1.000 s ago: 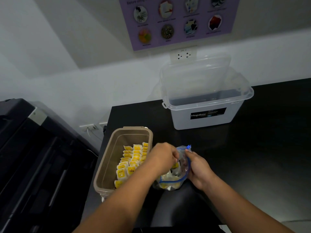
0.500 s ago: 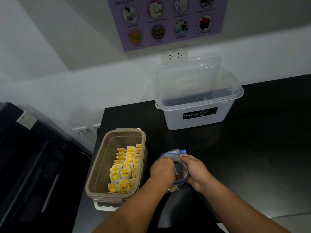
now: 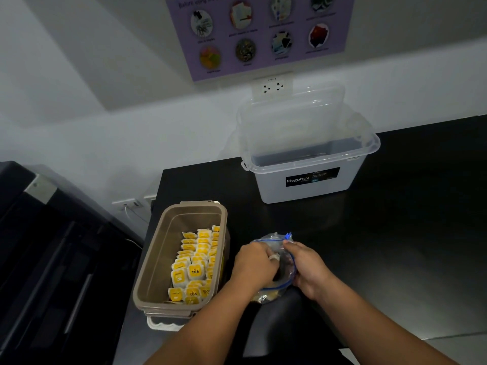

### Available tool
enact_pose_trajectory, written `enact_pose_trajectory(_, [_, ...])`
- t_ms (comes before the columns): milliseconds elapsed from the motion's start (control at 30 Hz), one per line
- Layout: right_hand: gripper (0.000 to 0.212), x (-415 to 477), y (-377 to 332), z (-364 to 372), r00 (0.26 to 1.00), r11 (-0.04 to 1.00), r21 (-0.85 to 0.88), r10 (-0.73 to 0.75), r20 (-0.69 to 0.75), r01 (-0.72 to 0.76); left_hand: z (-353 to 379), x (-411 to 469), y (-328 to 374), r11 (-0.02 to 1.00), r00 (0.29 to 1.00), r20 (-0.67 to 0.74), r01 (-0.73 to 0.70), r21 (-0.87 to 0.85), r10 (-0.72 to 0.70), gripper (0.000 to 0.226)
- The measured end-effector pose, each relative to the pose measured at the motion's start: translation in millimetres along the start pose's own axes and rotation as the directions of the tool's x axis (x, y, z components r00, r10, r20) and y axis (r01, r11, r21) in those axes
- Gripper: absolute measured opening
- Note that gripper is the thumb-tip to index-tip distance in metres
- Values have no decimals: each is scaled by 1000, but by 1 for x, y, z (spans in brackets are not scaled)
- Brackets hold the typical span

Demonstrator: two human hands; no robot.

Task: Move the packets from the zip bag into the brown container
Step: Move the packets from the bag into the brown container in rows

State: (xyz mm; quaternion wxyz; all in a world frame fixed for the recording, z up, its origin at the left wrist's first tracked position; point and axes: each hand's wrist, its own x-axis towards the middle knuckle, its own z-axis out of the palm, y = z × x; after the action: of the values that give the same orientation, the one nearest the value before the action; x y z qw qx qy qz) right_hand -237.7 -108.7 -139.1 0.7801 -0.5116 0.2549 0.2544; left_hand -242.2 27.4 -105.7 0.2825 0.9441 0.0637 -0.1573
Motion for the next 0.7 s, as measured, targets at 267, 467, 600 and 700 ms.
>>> enact_pose_trajectory(267, [25,4,5,-2,1000,999,48,4,-5,-4,-5,-13,-4,972,975,209,122,-199,-80,16])
enact_pose_trajectory(467, [26,4,6,-1,1000,998,57,6,-6,-5,2,-6,-2,992,965,244,115,-50,-100,21])
enact_pose_trajectory(600, [26,4,7,-1,1000,999,45,5,-25,-4,14,12,-5,961,937,243,214,174,-252,51])
enact_pose_trajectory(700, [26,4,6,-1,1000,999,54,-3,-17,4,12,16,1,961,963,204,125,247,-178,31])
